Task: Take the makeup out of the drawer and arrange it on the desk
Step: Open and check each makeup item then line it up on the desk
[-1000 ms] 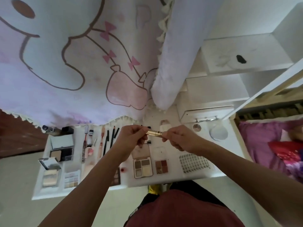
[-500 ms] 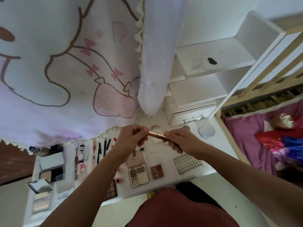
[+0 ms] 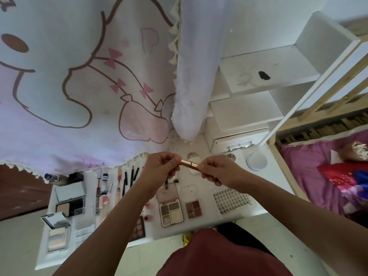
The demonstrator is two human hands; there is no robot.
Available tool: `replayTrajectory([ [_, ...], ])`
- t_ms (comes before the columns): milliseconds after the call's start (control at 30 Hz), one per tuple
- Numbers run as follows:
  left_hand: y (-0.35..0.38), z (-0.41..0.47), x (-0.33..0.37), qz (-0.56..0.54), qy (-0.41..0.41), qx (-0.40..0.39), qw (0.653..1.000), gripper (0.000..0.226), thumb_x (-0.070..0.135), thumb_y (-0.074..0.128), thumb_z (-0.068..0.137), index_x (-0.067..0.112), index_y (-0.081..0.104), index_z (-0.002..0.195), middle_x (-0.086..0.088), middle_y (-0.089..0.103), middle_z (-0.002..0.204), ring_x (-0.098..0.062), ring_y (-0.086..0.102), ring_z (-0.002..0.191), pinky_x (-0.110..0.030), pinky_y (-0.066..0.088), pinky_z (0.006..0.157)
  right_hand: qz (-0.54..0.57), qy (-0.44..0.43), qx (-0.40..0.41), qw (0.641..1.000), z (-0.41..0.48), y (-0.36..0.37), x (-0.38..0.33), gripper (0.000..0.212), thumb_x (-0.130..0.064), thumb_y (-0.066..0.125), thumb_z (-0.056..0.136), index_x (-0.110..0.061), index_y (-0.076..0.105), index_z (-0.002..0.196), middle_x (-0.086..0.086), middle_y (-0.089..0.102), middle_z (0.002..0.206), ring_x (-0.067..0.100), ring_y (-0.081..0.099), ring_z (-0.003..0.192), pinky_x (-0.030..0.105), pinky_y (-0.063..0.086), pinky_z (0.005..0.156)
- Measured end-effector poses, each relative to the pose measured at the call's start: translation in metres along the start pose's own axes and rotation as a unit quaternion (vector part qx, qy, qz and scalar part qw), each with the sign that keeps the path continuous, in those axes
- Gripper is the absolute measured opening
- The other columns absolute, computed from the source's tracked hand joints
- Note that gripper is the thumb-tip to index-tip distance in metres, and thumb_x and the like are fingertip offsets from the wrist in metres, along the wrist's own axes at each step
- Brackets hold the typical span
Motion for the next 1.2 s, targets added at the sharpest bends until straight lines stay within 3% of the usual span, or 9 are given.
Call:
replayTrajectory([
  [133, -0.001, 0.0, 0.0, -0.001, 0.001, 0.003, 1.0, 0.018, 0.009, 0.061, 0.092, -0.006, 0.068, 0.097, -0.01, 0.06, 0.064, -0.015, 0.047, 0.053, -0.021, 0.04, 0.049, 0.012, -0.023, 0.022, 0.999, 0.001, 0.002, -0.001, 0.016, -0.016, 0.07, 0.09, -0.011, 0.061, 0.101, -0.002, 0.057, 0.07, 0.007, 0.049, 0.057, 0.022, 0.038, 0.049],
  [200, -0.002, 0.001, -0.001, -0.005, 0.0, 0.002, 1.0, 0.018, 0.009, 0.061, 0.092, -0.006, 0.068, 0.097, -0.009, 0.06, 0.064, -0.015, 0.047, 0.053, -0.021, 0.04, 0.048, 0.006, -0.012, 0.01, 1.0, -0.001, 0.004, -0.001, 0.016, -0.026, 0.062, 0.096, -0.012, 0.062, 0.101, -0.001, 0.056, 0.068, 0.009, 0.046, 0.056, 0.023, 0.036, 0.049],
  [333, -0.002, 0.0, -0.001, -0.002, -0.002, -0.008, 1.0, 0.017, 0.009, 0.06, 0.092, -0.005, 0.068, 0.097, -0.007, 0.06, 0.063, -0.013, 0.048, 0.052, -0.02, 0.04, 0.048, 0.015, 0.02, -0.008, 1.0, -0.002, 0.005, 0.001, 0.041, -0.037, 0.045, 0.103, -0.006, 0.069, 0.092, -0.003, 0.051, 0.062, 0.009, 0.04, 0.054, 0.022, 0.033, 0.049],
  [467, -0.004, 0.0, -0.002, -0.003, -0.001, -0.013, 1.0, 0.016, 0.009, 0.062, 0.092, -0.004, 0.069, 0.096, -0.007, 0.061, 0.063, -0.015, 0.047, 0.053, -0.02, 0.04, 0.048, -0.003, 0.01, -0.013, 1.0, -0.004, 0.007, 0.001, 0.02, -0.025, 0.062, 0.096, -0.006, 0.061, 0.098, -0.001, 0.059, 0.071, 0.009, 0.049, 0.058, 0.023, 0.037, 0.049],
  [567, -0.004, 0.0, -0.003, 0.003, -0.002, -0.013, 1.0, 0.016, 0.009, 0.061, 0.092, -0.004, 0.069, 0.096, -0.007, 0.06, 0.062, -0.015, 0.047, 0.053, -0.021, 0.04, 0.048, 0.02, 0.011, -0.017, 1.0, -0.004, 0.008, 0.002, 0.019, -0.023, 0.065, 0.094, -0.01, 0.058, 0.107, 0.0, 0.058, 0.074, 0.008, 0.048, 0.056, 0.021, 0.033, 0.048],
  [733, -0.003, -0.002, -0.004, -0.002, -0.007, -0.017, 1.0, 0.017, 0.01, 0.061, 0.092, -0.004, 0.069, 0.097, -0.005, 0.061, 0.061, -0.014, 0.048, 0.053, -0.021, 0.041, 0.049, 0.021, 0.028, -0.021, 0.999, -0.006, 0.009, 0.003, 0.043, -0.043, 0.046, 0.101, -0.007, 0.07, 0.1, -0.001, 0.05, 0.067, 0.005, 0.037, 0.05, 0.02, 0.028, 0.046],
  [900, -0.003, -0.003, -0.005, 0.005, -0.004, -0.017, 1.0, 0.017, 0.011, 0.062, 0.092, -0.004, 0.069, 0.097, -0.005, 0.061, 0.062, -0.013, 0.048, 0.053, -0.02, 0.04, 0.049, 0.008, 0.005, -0.014, 1.0, -0.006, 0.011, 0.005, 0.015, -0.027, 0.063, 0.095, -0.012, 0.062, 0.099, -0.003, 0.058, 0.07, 0.006, 0.042, 0.051, 0.021, 0.03, 0.046],
  [1100, -0.006, -0.004, -0.008, 0.004, -0.014, -0.02, 1.0, 0.017, 0.012, 0.062, 0.091, -0.002, 0.07, 0.097, -0.006, 0.062, 0.063, -0.015, 0.048, 0.054, -0.022, 0.041, 0.05, 0.01, 0.021, -0.024, 0.999, -0.008, 0.013, 0.005, 0.033, -0.036, 0.049, 0.101, -0.01, 0.07, 0.101, -0.002, 0.055, 0.066, 0.005, 0.039, 0.049, 0.02, 0.029, 0.046],
  [1200, -0.007, -0.004, -0.008, 0.007, -0.013, -0.025, 1.0, 0.017, 0.012, 0.062, 0.091, -0.001, 0.07, 0.097, -0.006, 0.063, 0.063, -0.015, 0.049, 0.054, -0.022, 0.041, 0.051, -0.002, 0.013, -0.015, 1.0, -0.007, 0.013, 0.006, 0.02, -0.028, 0.06, 0.097, -0.01, 0.065, 0.095, -0.003, 0.057, 0.067, 0.005, 0.042, 0.049, 0.019, 0.03, 0.045],
])
Point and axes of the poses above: each hand's wrist, its own z-axis towards the middle knuckle, its own y-axis out of the palm, x = y × z, the point moved 1 cm from there along z, towards the middle knuckle
